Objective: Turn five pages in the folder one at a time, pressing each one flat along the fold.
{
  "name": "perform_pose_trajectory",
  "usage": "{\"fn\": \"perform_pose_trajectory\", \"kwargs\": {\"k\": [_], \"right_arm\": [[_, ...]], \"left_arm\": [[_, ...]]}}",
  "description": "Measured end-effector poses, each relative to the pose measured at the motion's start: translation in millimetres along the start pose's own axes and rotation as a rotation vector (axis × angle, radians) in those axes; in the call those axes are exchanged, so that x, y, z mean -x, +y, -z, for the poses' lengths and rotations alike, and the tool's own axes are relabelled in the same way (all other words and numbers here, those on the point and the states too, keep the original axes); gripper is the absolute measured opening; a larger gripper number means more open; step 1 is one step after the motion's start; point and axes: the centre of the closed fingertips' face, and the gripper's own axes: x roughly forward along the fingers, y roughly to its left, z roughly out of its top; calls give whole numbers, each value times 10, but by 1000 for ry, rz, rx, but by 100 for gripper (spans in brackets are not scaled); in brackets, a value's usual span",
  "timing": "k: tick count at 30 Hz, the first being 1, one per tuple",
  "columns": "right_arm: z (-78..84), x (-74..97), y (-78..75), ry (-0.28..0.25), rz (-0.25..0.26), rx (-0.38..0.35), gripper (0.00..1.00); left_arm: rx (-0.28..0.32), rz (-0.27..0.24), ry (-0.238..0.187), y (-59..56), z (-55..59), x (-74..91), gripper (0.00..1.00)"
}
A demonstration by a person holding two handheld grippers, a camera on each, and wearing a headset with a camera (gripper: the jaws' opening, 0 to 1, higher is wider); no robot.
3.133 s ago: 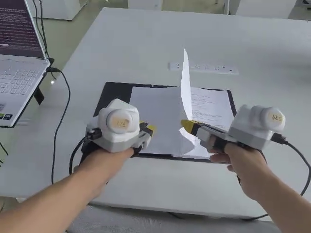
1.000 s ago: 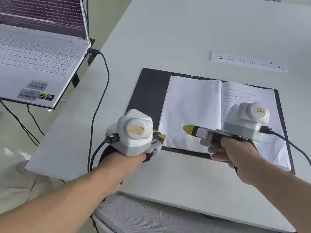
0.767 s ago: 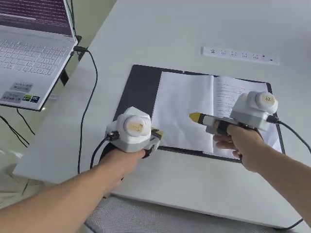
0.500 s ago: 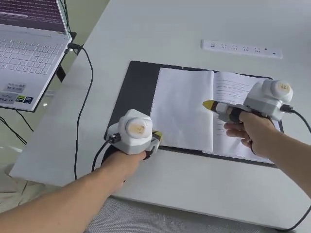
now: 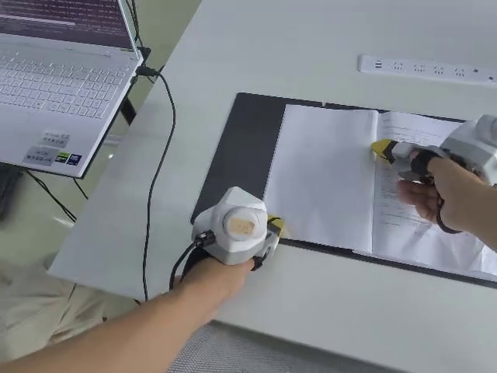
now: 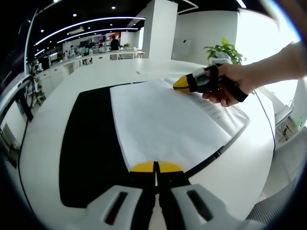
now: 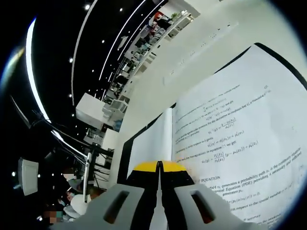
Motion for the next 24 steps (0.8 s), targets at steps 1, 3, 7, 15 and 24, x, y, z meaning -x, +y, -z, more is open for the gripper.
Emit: {"fn": "perform_pose_trajectory", "kwargs": {"k": [1, 3, 7, 15, 24], "right_arm": [[-22, -43, 10, -1, -16, -40, 0], [-83, -99, 5, -9, -24, -61, 0], [-191, -248, 41, -16, -11, -27, 0], [-580, -460, -82, -146, -12, -233, 0], [-543, -456, -62, -106, 9, -196, 0]], "left_arm": [[-4, 0, 0, -1, 1, -3, 0], [1, -1, 0, 0, 3, -4, 0], [1, -1, -1, -5, 3, 4, 0], [-17, 2, 2, -8, 5, -2, 0], [-25, 7, 5, -6, 4, 1, 0]]}}
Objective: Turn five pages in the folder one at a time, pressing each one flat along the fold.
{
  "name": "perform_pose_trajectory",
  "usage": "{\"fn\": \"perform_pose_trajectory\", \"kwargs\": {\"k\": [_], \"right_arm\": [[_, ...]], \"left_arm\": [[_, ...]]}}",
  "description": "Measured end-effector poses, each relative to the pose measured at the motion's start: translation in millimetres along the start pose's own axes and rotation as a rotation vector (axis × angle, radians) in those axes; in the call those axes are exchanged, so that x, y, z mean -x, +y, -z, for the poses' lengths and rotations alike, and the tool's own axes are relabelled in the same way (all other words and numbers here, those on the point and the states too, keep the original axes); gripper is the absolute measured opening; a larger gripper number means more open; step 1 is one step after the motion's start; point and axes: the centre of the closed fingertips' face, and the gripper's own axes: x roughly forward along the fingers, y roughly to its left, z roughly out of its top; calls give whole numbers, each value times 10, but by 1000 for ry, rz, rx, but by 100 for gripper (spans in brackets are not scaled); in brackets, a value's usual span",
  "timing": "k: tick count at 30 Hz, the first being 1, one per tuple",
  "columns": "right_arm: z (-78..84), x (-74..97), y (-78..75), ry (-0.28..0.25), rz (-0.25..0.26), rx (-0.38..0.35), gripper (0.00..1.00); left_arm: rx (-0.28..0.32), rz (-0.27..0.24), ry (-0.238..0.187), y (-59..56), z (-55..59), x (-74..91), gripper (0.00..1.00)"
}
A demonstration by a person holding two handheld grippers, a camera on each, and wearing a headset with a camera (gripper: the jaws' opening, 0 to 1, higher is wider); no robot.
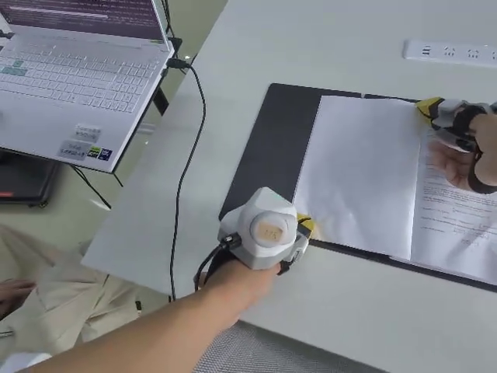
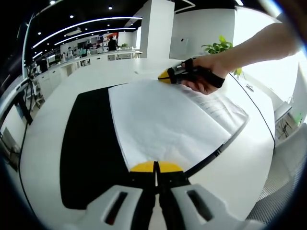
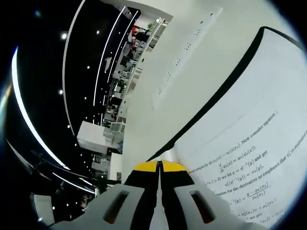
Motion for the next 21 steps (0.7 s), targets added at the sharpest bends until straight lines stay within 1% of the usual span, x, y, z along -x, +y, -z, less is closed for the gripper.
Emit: {"fn": "perform_pose_trajectory", "kwargs": {"k": [2, 3, 4, 5, 6, 7, 8, 10, 12, 14, 15, 17, 19, 20, 21], "right_arm": [[125, 67, 0, 62, -5, -5, 0], [164, 97, 1, 80, -8, -4, 0], [231, 144, 1, 110, -15, 20, 0], [270, 175, -12, 127, -10, 26, 0], [323, 225, -3, 149, -21, 41, 0], [358, 259, -14, 163, -20, 49, 0], [385, 298, -23, 172, -21, 46, 0], [489, 392, -23, 209, -24, 28, 0], [544, 454, -31, 225, -30, 29, 0], [639, 543, -39, 245, -40, 11, 0], [745, 630, -33, 276, -41, 2, 0], [824, 714, -29, 290, -46, 9, 0], [939, 840, -32, 317, -57, 13, 0], [1033, 901, -43, 358, -58, 15, 0], [1084, 930, -69, 369, -62, 21, 0]], "left_arm": [[5, 1, -1, 1, -1, 1, 0], [5, 1, -1, 1, -1, 1, 0], [3, 3, 0, 0, -2, 2, 0], [4, 4, 1, 0, -3, 3, 0], [4, 7, 2, 0, -3, 4, 0], [3, 8, 3, 0, -3, 4, 0], [1, 9, 3, 0, -3, 4, 0], [-11, 7, 4, -3, -3, 3, 0], [-9, 5, 4, 0, -3, 4, 0], [-6, 3, 4, 2, -2, 3, 0], [-2, 3, 3, 3, -2, 1, 0], [1, 3, 3, 6, 0, -1, 0], [8, 3, 3, 8, 1, 0, 0], [12, 4, 2, 9, 0, 3, 0], [12, 5, 3, 8, 0, 4, 0]]}}
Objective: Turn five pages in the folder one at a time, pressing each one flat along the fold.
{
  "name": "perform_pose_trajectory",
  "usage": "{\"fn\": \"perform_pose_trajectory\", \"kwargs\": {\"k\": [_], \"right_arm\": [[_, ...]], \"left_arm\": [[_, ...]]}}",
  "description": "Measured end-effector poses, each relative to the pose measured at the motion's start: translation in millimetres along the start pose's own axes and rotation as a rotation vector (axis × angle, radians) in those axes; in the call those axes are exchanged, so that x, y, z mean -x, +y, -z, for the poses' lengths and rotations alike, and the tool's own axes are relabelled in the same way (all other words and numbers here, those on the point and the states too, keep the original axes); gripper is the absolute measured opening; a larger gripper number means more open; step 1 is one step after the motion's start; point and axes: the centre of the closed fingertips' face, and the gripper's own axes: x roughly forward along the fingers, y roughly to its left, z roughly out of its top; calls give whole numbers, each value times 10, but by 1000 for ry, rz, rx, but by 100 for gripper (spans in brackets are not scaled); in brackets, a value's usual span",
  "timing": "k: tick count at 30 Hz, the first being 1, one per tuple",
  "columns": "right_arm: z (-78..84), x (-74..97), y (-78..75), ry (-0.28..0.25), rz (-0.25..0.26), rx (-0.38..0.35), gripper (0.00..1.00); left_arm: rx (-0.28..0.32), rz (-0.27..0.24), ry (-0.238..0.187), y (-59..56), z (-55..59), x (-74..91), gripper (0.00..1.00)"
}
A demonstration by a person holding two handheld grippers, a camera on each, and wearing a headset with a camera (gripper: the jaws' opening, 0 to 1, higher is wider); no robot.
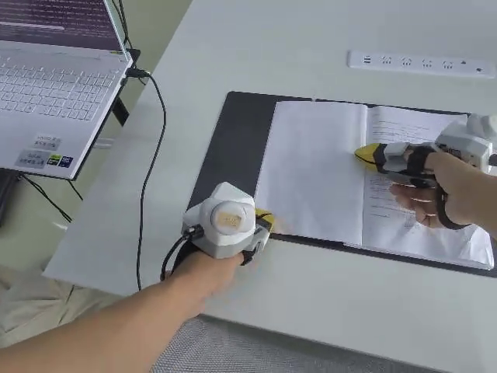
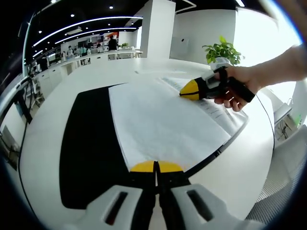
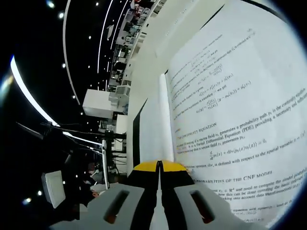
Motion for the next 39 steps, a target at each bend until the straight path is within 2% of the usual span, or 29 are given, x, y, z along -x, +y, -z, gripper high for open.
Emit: {"fn": "perform_pose_trajectory", "kwargs": {"k": [3, 6, 8, 15, 22, 31, 39], "right_arm": [[138, 63, -29, -5, -21, -17, 0], [361, 143, -25, 22, -17, -21, 0], [553, 179, -28, 60, -13, 0, 0], [901, 322, -47, 56, -32, -39, 0], [1103, 433, -57, 67, -36, -48, 0], [1234, 521, -62, 68, -40, -54, 0], [1347, 648, -34, 65, -43, -42, 0]], "left_arm": [[-8, 0, 5, 2, 3, -7, 0], [-15, 1, 10, 2, 4, -8, 0], [-20, 1, 10, -4, 2, -3, 0], [-36, 1, 16, -11, 2, 5, 0], [-45, -3, 14, -16, -7, 12, 0], [-55, -12, 13, -21, -7, 15, 0], [-8, -21, 14, -19, -17, 26, 0]]}}
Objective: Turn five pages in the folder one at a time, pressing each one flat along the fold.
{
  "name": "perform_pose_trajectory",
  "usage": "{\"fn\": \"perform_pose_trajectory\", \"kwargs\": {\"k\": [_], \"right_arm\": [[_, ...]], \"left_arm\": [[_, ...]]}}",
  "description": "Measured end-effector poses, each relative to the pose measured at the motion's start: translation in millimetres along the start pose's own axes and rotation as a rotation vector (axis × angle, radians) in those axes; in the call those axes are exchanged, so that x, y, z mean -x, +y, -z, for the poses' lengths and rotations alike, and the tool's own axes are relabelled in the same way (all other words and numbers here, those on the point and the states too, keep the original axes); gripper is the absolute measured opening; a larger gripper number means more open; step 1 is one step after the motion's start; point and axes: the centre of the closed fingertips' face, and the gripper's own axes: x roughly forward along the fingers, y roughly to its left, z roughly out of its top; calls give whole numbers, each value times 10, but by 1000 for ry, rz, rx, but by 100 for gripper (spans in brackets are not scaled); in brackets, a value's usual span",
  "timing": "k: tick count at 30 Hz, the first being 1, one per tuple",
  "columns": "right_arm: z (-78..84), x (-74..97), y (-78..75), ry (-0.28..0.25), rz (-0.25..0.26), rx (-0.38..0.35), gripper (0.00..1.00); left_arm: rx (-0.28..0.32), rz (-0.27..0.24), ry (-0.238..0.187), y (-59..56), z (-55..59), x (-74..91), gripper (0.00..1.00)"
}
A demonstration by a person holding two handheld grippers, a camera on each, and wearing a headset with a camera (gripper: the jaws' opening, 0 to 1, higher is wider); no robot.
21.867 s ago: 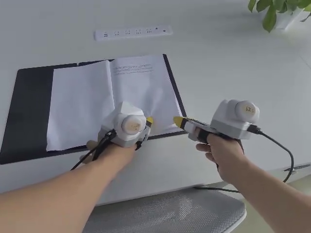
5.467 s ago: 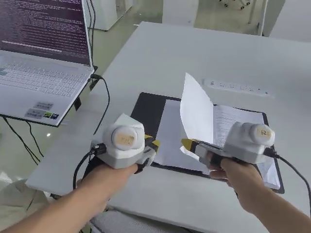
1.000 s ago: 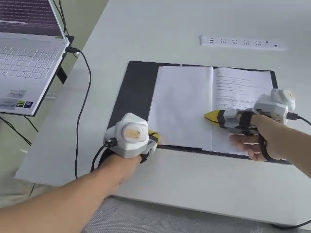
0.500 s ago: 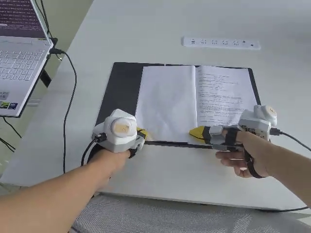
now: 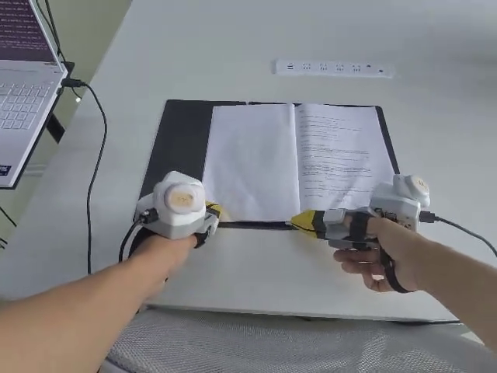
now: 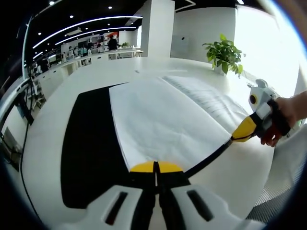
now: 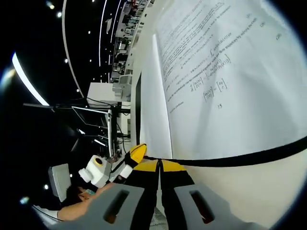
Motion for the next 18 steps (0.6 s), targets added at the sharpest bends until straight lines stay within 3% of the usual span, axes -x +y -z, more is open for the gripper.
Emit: {"fn": "perform_pose_trajectory", "kwargs": {"k": [5, 10, 14, 18], "right_arm": [[43, 160, 145, -37, -5, 89, 0], [-27, 458, 262, -115, 41, 218, 0], [-140, 703, 342, -194, 77, 301, 7], [-174, 974, 435, -258, 128, 377, 14]], "left_arm": [[18, 8, 40, -72, 49, 90, 0], [-1, 18, 63, -167, 38, 279, 0], [-17, 20, 42, -206, -59, 414, 0], [1, 35, 11, -251, -177, 553, 9]]}}
